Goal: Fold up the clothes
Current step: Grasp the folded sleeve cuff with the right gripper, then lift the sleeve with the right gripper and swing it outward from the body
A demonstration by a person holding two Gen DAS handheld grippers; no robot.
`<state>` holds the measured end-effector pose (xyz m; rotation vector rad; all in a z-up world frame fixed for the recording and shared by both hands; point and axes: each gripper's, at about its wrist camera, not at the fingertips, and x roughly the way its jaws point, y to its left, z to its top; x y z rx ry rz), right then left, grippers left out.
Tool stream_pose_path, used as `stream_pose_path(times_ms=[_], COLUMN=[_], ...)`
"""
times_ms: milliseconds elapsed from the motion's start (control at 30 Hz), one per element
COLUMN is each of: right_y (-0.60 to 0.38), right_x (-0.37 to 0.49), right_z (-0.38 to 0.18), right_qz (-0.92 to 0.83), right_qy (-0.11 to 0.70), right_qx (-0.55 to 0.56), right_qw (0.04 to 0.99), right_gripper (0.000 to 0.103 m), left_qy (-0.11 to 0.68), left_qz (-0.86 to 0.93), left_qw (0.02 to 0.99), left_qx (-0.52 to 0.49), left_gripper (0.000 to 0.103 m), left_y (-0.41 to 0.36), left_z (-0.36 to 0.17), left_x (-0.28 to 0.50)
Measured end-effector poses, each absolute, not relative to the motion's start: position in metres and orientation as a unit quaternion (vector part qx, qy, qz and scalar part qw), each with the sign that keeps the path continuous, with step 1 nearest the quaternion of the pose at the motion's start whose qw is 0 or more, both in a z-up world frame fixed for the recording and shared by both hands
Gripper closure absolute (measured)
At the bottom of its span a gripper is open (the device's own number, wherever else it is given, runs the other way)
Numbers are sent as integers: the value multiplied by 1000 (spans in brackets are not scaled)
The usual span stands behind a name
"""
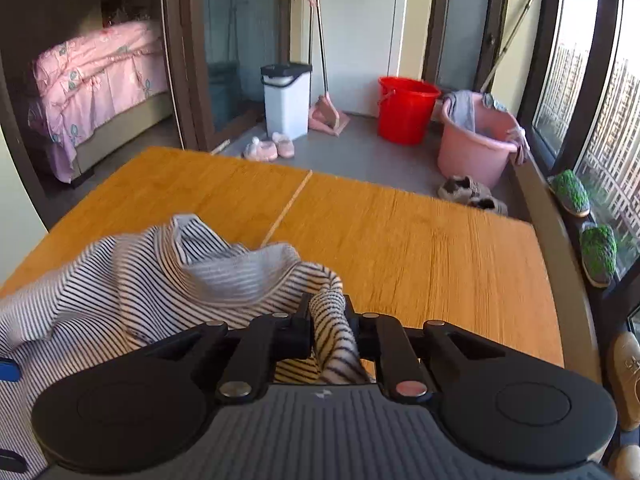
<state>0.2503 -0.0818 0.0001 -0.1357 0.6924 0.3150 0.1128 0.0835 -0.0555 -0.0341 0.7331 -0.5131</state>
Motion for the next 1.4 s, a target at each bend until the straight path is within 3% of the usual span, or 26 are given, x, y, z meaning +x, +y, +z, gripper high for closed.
stream_pose_path(times_ms=[133, 300, 500, 567, 767, 833, 967, 1067, 1100, 1133, 1167, 1200, 1233, 1400], right_y=[-99, -111, -114, -112, -111, -103, -81, -64, -62, -59, -58, -60, -62, -101], right_x=[242, 270, 232, 196, 83, 53, 19, 4, 3, 3, 3, 6, 10, 28], right_z=[36, -11, -4, 15, 33, 20, -14, -31, -32, -34, -35, -32, -29, 4], right_qz=[133, 84, 65, 92, 274, 308, 345, 349, 340, 331, 322, 311, 301, 225], right_qy=[248, 292, 244, 210, 283, 318, 372, 367, 359, 352, 345, 344, 343, 293], right_qx=[-76, -153, -173, -188, -107, -105, -115, -149, -159, -168, -176, -169, -161, -112], right_qw=[957, 940, 952, 955, 913, 891, 854, 849, 854, 859, 864, 870, 875, 923], right_gripper=[92, 89, 62, 59, 59, 47, 45, 37, 38, 46, 57, 78, 88, 93], left_qy=[381, 379, 387, 389, 389, 396, 393, 394, 396, 397, 398, 398, 398, 391], left_qz=[-213, -203, -196, -200, -228, -217, -212, -200, -193, -185, -178, -174, -176, -200], left_qw=[899, 902, 901, 899, 891, 890, 889, 890, 891, 892, 893, 893, 892, 892], left_qx=[-33, -28, -20, -30, -56, -70, -104, -114, -115, -116, -116, -118, -121, -111], left_gripper=[13, 11, 6, 3, 3, 2, 0, 0, 0, 0, 0, 0, 0, 0], left_y=[90, 97, 100, 97, 81, 81, 88, 91, 90, 88, 85, 83, 81, 65], left_z=[-71, -75, -70, -68, -69, -74, -75, -74, -73, -72, -70, -69, -67, -62], left_x=[124, 116, 118, 118, 119, 124, 129, 122, 119, 116, 113, 111, 107, 91])
